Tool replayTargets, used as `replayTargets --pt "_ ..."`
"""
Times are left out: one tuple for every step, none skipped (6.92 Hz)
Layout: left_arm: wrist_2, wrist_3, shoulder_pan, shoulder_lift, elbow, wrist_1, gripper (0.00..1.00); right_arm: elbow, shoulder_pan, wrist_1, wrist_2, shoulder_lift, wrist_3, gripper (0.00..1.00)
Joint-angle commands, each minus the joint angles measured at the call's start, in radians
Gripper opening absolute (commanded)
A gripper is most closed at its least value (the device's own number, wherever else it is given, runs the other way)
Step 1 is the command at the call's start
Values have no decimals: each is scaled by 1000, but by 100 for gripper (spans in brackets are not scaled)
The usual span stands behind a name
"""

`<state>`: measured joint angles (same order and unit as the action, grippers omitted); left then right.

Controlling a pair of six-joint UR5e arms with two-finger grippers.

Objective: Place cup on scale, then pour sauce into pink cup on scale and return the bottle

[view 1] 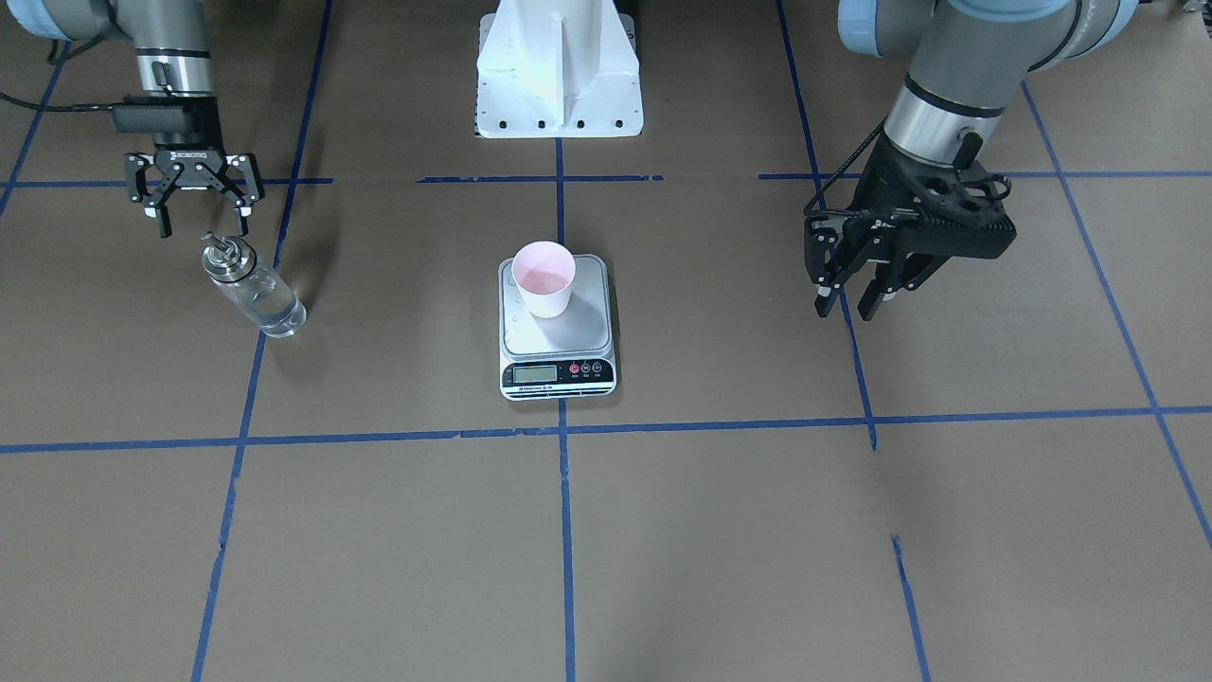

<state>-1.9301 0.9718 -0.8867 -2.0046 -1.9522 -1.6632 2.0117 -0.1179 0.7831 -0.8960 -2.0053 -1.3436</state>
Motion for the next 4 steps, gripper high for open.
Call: replayTargets --pt "-4 -78 -3 44 -5 -6 51 -83 -218 -158 -288 -17 195 100" --pt "-6 -103 -5 59 -4 -7 51 -117 -323 -197 -395 -13 274 100" --pt "-10 -195 -5 99 4 -12 51 -140 -435 -206 -494 -7 372 100" --pt "-74 -293 -40 113 19 -12 51 -172 -659 -196 -749 44 505 100"
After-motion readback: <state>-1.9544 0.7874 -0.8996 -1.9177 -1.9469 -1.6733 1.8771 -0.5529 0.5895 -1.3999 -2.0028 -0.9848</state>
